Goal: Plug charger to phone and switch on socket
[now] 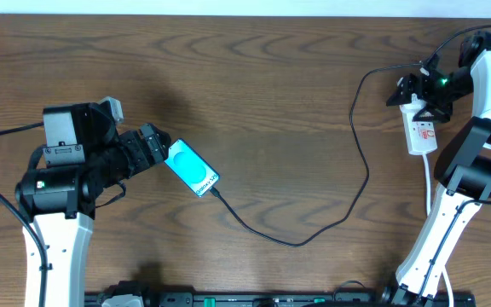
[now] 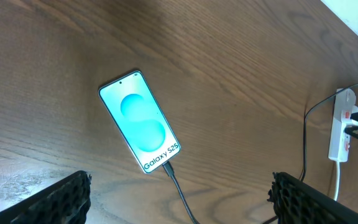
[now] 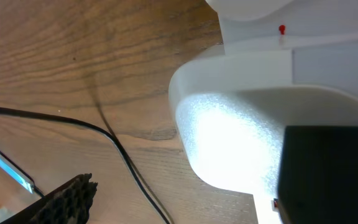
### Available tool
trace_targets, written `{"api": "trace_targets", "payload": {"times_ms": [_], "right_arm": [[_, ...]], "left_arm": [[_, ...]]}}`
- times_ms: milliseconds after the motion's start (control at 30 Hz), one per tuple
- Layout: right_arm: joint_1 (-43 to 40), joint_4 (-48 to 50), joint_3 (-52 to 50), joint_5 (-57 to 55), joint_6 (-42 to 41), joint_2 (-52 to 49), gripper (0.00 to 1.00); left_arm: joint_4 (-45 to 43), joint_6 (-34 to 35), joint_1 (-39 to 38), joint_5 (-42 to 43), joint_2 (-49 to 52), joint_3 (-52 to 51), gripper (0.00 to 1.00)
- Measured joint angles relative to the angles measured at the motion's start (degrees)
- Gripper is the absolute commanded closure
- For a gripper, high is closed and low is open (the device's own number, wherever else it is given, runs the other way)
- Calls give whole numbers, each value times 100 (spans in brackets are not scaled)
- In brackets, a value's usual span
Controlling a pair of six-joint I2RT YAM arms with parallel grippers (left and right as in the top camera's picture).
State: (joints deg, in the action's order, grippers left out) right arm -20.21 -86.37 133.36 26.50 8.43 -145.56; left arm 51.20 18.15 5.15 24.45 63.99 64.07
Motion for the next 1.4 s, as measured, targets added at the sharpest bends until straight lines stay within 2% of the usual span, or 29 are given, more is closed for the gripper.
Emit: {"api": "trace_targets", "payload": {"times_ms": [33, 600, 767, 1000, 1167, 1400], "right_arm": [[0, 2, 0, 9, -7, 0, 1], [-63, -146, -129, 90, -26, 306, 1], [-105, -188, -160, -160, -55, 1478, 1], [-109, -385, -138, -330, -142, 3884, 1], [-109, -763, -129, -1019, -433, 5184, 1], [-109, -1073, -129, -1443, -592, 5989, 1]], "left_arm": [[0, 0, 0, 0, 0, 0, 8], [0, 0, 0, -63, 0, 0, 8], [-4, 0, 0, -63, 2, 0, 8], [-42, 0, 0, -66, 4, 0, 8], [-245, 9, 0, -66, 2, 0, 8], [-507, 50, 0, -68, -498, 0, 8]]}}
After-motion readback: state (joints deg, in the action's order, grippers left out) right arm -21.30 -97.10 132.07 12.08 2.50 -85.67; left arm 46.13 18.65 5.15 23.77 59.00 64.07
